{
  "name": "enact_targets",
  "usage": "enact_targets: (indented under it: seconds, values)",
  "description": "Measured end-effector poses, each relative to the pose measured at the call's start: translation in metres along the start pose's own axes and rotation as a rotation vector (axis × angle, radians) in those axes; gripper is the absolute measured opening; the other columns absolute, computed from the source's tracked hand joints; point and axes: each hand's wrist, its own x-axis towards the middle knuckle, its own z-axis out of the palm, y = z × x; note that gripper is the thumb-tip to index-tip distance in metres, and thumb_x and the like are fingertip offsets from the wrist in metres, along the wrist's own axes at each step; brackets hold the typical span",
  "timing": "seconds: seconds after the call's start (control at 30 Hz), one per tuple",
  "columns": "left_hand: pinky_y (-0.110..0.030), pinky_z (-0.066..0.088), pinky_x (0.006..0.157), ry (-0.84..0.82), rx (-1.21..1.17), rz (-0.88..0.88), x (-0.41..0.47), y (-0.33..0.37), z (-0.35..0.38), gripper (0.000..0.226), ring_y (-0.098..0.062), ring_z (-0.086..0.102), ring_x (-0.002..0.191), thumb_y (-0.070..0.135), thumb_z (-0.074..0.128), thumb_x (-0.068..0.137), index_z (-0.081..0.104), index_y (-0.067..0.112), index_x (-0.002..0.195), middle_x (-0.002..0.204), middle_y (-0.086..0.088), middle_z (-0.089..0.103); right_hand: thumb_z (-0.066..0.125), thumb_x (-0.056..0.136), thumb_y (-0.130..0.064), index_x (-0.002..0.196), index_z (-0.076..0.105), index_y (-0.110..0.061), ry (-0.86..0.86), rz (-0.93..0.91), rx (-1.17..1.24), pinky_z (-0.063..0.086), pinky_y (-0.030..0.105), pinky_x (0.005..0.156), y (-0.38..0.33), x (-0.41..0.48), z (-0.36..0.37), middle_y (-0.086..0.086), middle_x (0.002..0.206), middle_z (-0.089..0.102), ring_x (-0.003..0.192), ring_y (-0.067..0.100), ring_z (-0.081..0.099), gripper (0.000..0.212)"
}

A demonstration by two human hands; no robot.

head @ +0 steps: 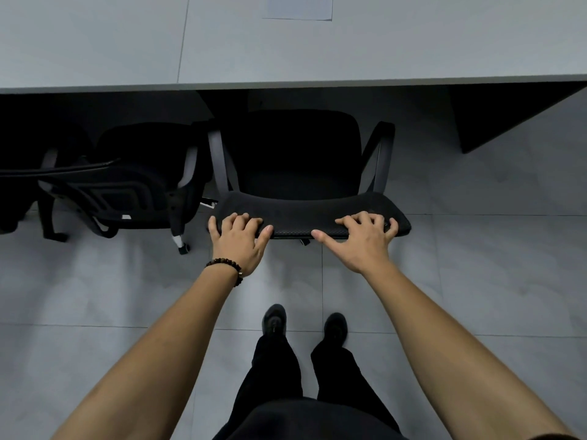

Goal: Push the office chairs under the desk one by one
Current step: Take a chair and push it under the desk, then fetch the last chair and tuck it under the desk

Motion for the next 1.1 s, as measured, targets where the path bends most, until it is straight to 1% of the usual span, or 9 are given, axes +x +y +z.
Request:
enact_targets:
  seconds: [0.33, 0.57, 0.67, 0.73, 0.8, 0.87, 0.93, 1.0, 1.1]
  values:
    - [-0.055, -0.005, 0.114, 0.052, 0.007, 0.012, -0.003, -0.015, 0.003, 0.055, -0.027, 0.022, 0.138, 0.057, 0.020, 0.096, 0.049, 0.026, 0.131, 0.143, -0.004, 0.043, 0.018, 0.070, -0.096, 0.123, 0.060, -0.038, 0.017, -0.001, 0.021, 0.002, 0.058, 0.113, -0.011, -0.009, 0.008, -0.003, 0.128, 0.053, 0.130, 0.025, 0.034, 0.090]
    - [-0.056, -0.006, 0.113, 0.066, -0.024, 0.011, -0.006, -0.003, 0.005, 0.053, -0.027, 0.024, 0.136, 0.055, 0.022, 0.097, 0.050, 0.024, 0.130, 0.140, -0.003, 0.045, 0.020, 0.072, -0.095, 0.122, 0.062, -0.036, 0.061, -0.018, 0.014, 0.006, 0.057, 0.114, 0.000, -0.010, 0.005, -0.004, 0.127, 0.055, 0.130, 0.024, 0.036, 0.088]
    - [-0.053, -0.009, 0.113, 0.034, -0.079, -0.007, -0.006, 0.001, -0.004, 0.052, -0.025, 0.024, 0.137, 0.054, 0.024, 0.097, 0.049, 0.025, 0.132, 0.141, -0.001, 0.045, 0.024, 0.075, -0.092, 0.128, 0.058, -0.035, 0.014, -0.026, 0.050, 0.003, 0.054, 0.114, 0.002, -0.008, -0.005, -0.002, 0.134, 0.052, 0.133, 0.023, 0.034, 0.085]
    - [-0.052, 0.002, 0.116, 0.043, -0.157, 0.013, -0.006, 0.003, -0.021, 0.044, -0.024, 0.036, 0.132, 0.047, 0.032, 0.098, 0.052, 0.023, 0.128, 0.134, 0.000, 0.053, 0.035, 0.084, -0.080, 0.133, 0.054, -0.030, -0.025, -0.047, 0.125, 0.004, 0.051, 0.116, 0.002, -0.009, -0.014, -0.001, 0.138, 0.051, 0.135, 0.021, 0.035, 0.074]
    - [-0.049, 0.029, 0.110, 0.113, -0.273, 0.042, -0.015, 0.004, -0.043, 0.037, -0.025, 0.051, 0.118, 0.039, 0.042, 0.097, 0.054, 0.019, 0.126, 0.122, -0.003, 0.061, 0.049, 0.091, -0.061, 0.136, 0.051, -0.025, 0.006, -0.078, 0.246, 0.021, 0.046, 0.116, 0.001, -0.017, -0.026, 0.001, 0.136, 0.053, 0.130, 0.022, 0.043, 0.058]
    - [-0.046, 0.043, 0.098, 0.206, -0.408, 0.052, -0.035, 0.005, -0.065, 0.041, -0.023, 0.055, 0.112, 0.037, 0.048, 0.095, 0.051, 0.016, 0.130, 0.120, -0.004, 0.061, 0.057, 0.092, -0.046, 0.138, 0.048, -0.023, 0.082, -0.055, 0.435, 0.037, 0.040, 0.107, -0.003, -0.034, -0.042, 0.002, 0.135, 0.051, 0.125, 0.021, 0.048, 0.053]
    - [-0.044, 0.045, 0.097, 0.300, -0.517, 0.067, -0.064, 0.004, -0.080, 0.043, -0.020, 0.053, 0.115, 0.035, 0.053, 0.094, 0.049, 0.015, 0.131, 0.122, -0.003, 0.059, 0.058, 0.093, -0.042, 0.139, 0.047, -0.023, 0.177, -0.002, 0.587, 0.043, 0.035, 0.100, -0.009, -0.062, -0.058, -0.001, 0.136, 0.048, 0.122, 0.016, 0.049, 0.051]
    - [-0.036, 0.044, 0.099, 0.369, -0.630, 0.089, -0.095, 0.004, -0.087, 0.041, -0.014, 0.051, 0.115, 0.033, 0.055, 0.093, 0.051, 0.016, 0.129, 0.122, 0.003, 0.057, 0.056, 0.094, -0.043, 0.138, 0.048, -0.026, 0.269, 0.037, 0.676, 0.045, 0.031, 0.096, -0.013, -0.099, -0.065, -0.007, 0.134, 0.047, 0.119, 0.009, 0.049, 0.047]
    - [-0.031, 0.043, 0.097, 0.313, -0.778, 0.121, -0.131, 0.004, -0.082, 0.034, -0.007, 0.051, 0.112, 0.032, 0.055, 0.093, 0.053, 0.020, 0.125, 0.117, 0.011, 0.054, 0.051, 0.096, -0.044, 0.132, 0.052, -0.027, 0.362, 0.141, 0.762, 0.044, 0.027, 0.094, -0.014, -0.158, -0.057, -0.010, 0.125, 0.049, 0.114, 0.007, 0.050, 0.040]
